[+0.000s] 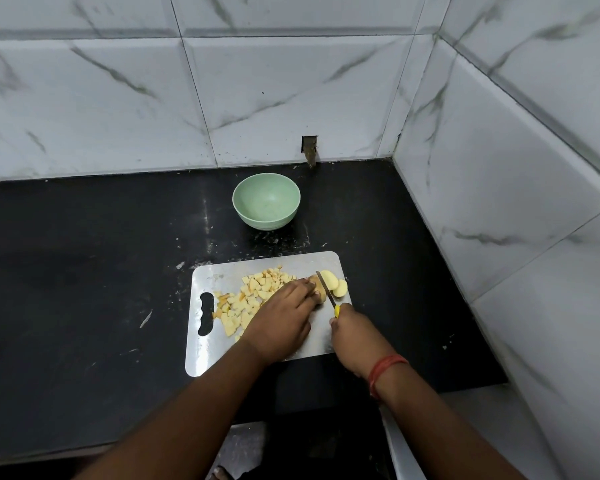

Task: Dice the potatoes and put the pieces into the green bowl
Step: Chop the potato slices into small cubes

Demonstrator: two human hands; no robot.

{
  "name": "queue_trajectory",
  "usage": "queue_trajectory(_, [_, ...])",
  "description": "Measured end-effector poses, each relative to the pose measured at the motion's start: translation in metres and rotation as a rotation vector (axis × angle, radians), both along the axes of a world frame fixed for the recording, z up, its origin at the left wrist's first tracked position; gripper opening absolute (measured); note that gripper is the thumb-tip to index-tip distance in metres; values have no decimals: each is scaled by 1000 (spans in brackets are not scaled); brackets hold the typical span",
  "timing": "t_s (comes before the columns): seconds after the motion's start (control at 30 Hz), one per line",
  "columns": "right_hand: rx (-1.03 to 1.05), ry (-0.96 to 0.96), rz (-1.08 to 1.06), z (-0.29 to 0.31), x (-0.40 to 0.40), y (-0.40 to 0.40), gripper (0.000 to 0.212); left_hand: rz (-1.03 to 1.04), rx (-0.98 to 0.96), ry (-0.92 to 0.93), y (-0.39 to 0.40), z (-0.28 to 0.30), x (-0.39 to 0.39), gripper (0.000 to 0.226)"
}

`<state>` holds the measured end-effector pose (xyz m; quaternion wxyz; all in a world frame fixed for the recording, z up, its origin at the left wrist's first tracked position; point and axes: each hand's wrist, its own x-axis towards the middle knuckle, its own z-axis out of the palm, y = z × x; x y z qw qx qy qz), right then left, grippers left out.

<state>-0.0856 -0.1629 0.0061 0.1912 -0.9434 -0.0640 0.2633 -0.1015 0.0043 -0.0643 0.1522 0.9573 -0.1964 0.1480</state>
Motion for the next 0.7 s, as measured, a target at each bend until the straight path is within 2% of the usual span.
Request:
queue_trajectory(0.37, [17, -31, 32, -6, -2, 2, 18, 3, 21, -11, 0, -3, 1, 42])
queue_trajectory(0.57, [-12, -13, 32, -11, 2, 6, 5, 2, 19, 11, 2, -6, 3, 43])
queue_trajectory(0.7, [-14, -3, 30, -12, 3, 10, 11, -6, 36, 15, 3, -7, 5, 44])
